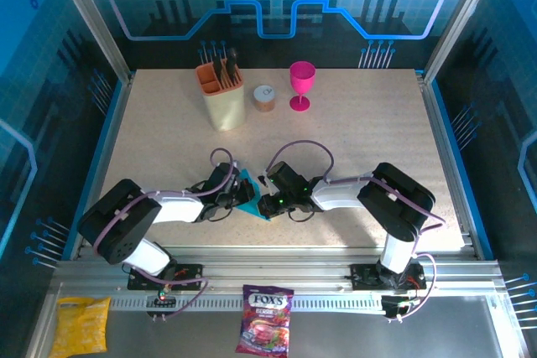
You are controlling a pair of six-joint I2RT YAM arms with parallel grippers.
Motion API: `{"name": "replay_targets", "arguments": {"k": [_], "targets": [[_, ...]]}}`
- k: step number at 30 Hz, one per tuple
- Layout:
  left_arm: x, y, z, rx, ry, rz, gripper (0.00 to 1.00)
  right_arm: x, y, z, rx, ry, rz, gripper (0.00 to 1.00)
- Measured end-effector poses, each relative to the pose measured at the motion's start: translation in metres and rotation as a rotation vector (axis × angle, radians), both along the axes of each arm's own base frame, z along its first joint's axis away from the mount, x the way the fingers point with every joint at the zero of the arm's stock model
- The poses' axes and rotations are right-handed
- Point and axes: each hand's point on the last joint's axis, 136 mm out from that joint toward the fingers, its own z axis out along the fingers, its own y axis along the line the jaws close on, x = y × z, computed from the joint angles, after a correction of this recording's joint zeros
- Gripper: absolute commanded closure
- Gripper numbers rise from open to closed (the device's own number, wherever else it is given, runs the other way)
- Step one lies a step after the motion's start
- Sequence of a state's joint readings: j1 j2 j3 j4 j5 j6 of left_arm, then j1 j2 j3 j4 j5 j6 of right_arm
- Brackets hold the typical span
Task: Fold a paper plane with a square sheet of paper (pick it up from the middle)
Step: Fourth fold the wing at the center of the table.
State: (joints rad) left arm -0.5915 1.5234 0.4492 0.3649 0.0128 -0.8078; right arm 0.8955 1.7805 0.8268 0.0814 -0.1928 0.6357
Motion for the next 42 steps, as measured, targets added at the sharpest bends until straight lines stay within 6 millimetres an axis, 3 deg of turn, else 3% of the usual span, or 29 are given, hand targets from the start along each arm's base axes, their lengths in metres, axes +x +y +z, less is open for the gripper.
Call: {"name": "replay_targets", "arguments": {"k": [13,17,22,27,30,34,37,42], "targets": [[0.003,-0.003,-0.001,0.009,-0.005,-0.023,1.0,0.0,0.001,0.0,0.003,0.0,0.002,0.99],[0.003,-0.003,-0.001,0.009,-0.005,-0.023,1.0,0.0,0.0,0.0,0.003,-0.001,0.004,0.81],[0.004,-0.003,-0.001,0.01,-0.005,-0.021,1.0,-0.001,0.002,0.006,0.026,0.005,0.021,0.7],[0.007,0.001,-0.001,0.018,-0.014,-0.009,1.0,0.001,-0.031,0.016,0.0,0.038,-0.04,0.62],[0.008,0.003,0.0,0.025,-0.019,-0.004,1.0,0.011,-0.054,0.037,0.01,0.017,-0.103,0.62],[0.008,0.006,0.0,0.037,-0.028,-0.005,1.0,0.022,-0.064,0.068,0.054,-0.041,-0.146,0.63],[0.007,0.007,0.0,0.04,-0.03,-0.004,1.0,0.02,-0.064,0.07,0.056,-0.043,-0.142,0.68],[0.007,0.008,0.0,0.042,-0.03,-0.004,1.0,0.008,-0.051,0.057,0.028,-0.01,-0.097,0.84]]}}
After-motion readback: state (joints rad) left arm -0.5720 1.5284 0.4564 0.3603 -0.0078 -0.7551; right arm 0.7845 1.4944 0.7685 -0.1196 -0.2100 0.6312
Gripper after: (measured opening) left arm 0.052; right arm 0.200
